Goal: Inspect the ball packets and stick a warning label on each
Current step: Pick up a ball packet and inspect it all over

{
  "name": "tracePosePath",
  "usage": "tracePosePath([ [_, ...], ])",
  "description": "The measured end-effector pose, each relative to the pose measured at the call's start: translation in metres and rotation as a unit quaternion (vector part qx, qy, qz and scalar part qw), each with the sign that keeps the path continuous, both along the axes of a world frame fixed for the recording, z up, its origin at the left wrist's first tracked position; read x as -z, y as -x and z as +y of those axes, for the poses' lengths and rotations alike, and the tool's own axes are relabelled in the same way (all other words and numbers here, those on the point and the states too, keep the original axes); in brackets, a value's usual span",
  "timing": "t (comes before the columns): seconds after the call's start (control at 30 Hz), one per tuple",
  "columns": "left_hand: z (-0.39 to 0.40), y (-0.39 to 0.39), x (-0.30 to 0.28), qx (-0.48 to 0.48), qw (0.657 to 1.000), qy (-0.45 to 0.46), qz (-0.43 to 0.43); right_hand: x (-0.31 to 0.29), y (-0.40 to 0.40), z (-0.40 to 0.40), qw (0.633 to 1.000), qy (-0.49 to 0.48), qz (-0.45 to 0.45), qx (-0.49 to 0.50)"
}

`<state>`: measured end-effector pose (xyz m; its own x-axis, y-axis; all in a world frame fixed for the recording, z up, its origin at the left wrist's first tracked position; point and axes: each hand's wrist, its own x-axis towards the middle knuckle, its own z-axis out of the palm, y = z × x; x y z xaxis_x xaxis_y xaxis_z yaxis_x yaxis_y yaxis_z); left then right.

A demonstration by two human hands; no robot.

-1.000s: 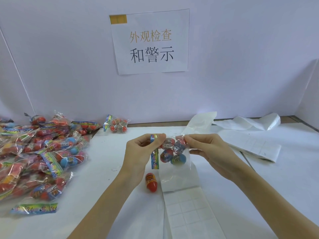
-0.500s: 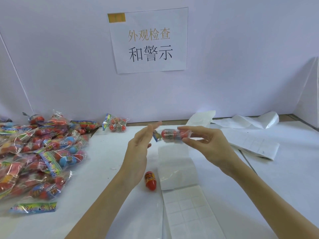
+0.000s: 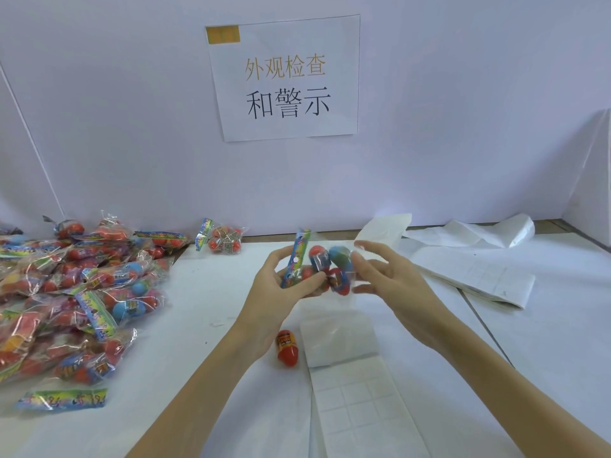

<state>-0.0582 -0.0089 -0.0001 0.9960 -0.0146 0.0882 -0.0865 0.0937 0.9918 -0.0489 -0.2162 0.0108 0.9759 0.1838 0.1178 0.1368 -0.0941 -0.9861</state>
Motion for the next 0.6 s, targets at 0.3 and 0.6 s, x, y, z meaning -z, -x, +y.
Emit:
tracePosePath([
  [0.3, 0.004, -0.003, 0.001, -0.074, 0.993, 0.063, -0.07, 0.001, 0.0, -0.007, 0.995, 0.026, -0.009, -0.091],
  [0.6, 0.008, 0.001, -0.005, -0.129, 0.969, -0.134, -0.163, 0.007, -0.002, -0.018, 0.927, 0.327, -0.122, -0.14],
])
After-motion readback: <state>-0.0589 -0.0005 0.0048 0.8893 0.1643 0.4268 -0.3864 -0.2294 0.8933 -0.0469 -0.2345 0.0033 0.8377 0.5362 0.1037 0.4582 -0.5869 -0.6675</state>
